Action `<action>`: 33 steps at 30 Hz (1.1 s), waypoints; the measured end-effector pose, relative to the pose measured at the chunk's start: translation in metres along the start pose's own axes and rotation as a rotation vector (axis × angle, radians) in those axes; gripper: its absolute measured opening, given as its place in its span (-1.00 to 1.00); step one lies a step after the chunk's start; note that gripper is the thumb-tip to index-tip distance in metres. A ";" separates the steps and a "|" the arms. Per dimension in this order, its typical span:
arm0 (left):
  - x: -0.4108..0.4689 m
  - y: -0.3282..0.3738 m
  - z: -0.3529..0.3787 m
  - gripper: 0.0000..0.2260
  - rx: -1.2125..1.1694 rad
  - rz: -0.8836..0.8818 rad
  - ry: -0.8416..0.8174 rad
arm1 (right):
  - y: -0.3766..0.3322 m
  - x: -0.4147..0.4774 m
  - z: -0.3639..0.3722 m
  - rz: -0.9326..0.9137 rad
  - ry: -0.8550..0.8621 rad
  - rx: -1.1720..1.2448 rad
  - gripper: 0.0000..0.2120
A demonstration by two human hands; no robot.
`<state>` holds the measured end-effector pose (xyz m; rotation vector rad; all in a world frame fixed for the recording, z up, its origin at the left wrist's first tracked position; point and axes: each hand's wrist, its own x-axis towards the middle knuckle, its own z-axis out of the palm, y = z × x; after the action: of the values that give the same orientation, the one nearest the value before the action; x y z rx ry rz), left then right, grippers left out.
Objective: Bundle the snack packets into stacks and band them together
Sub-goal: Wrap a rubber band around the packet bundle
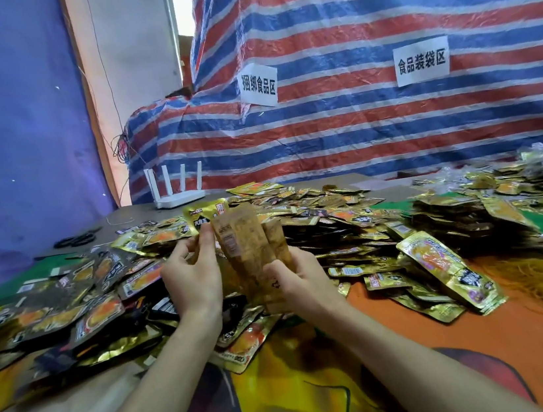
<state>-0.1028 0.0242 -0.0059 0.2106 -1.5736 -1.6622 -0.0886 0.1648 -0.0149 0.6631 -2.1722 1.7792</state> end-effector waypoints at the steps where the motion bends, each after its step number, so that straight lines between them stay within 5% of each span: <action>1: 0.000 0.000 0.000 -0.62 -0.019 -0.046 -0.002 | 0.000 -0.001 0.000 -0.003 -0.026 -0.015 -0.67; 5: -0.003 0.005 0.004 -0.55 -0.214 -0.276 -0.105 | 0.006 -0.001 -0.004 0.001 -0.069 0.001 -0.87; 9: -0.014 0.013 0.005 -0.28 -0.284 -0.416 -0.338 | 0.012 0.000 -0.012 0.048 -0.047 0.145 -0.68; 13: -0.018 0.020 -0.001 -0.72 -0.545 -0.549 -0.575 | 0.011 0.003 -0.016 0.106 0.066 0.273 -0.69; 15: -0.018 0.021 -0.004 -0.70 -0.631 -0.612 -0.658 | 0.009 0.005 -0.019 0.150 0.117 0.369 -0.72; 19: -0.021 0.019 0.003 -0.73 -0.554 -0.503 -0.562 | 0.005 0.005 -0.019 0.227 0.117 0.503 -0.78; 23: -0.024 0.017 0.008 -0.72 -0.460 -0.358 -0.485 | 0.003 0.003 -0.017 0.073 0.054 0.395 -0.76; 33: -0.037 0.010 0.006 -0.50 -0.243 -0.157 -0.803 | 0.001 0.000 -0.012 0.047 0.167 0.412 -0.62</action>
<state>-0.0777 0.0537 -0.0107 -0.5409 -1.9156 -2.1962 -0.0895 0.1765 -0.0131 0.5245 -1.7418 2.2445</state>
